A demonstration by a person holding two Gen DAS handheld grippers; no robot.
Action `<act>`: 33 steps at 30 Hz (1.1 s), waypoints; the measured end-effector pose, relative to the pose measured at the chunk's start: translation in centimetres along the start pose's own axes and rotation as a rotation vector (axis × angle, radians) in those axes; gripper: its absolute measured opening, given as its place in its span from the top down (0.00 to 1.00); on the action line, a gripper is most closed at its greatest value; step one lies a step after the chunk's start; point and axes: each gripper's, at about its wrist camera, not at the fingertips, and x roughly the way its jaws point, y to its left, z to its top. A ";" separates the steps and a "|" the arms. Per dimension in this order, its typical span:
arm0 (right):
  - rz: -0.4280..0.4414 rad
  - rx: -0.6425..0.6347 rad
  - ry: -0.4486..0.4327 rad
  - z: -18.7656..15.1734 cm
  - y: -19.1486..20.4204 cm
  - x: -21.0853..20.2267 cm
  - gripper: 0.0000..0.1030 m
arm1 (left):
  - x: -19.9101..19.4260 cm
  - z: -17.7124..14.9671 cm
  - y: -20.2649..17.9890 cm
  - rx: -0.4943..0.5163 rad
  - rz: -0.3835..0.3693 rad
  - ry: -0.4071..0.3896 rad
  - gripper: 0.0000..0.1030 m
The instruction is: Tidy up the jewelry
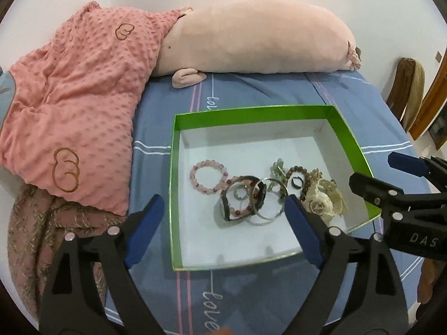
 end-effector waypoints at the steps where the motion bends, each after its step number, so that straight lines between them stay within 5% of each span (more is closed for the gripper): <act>1: -0.001 0.005 0.004 -0.2 -0.1 -0.1 0.17 | -0.1 -0.1 0.0 -0.003 -0.004 0.003 0.13; 10: -0.023 0.017 0.008 -1.1 -0.3 -0.5 0.17 | -0.4 -0.6 0.0 -0.023 -0.043 0.027 0.02; 33: -0.039 0.013 0.019 -1.1 -0.7 -0.3 0.17 | -0.2 -0.8 -0.5 -0.007 -0.035 0.052 0.02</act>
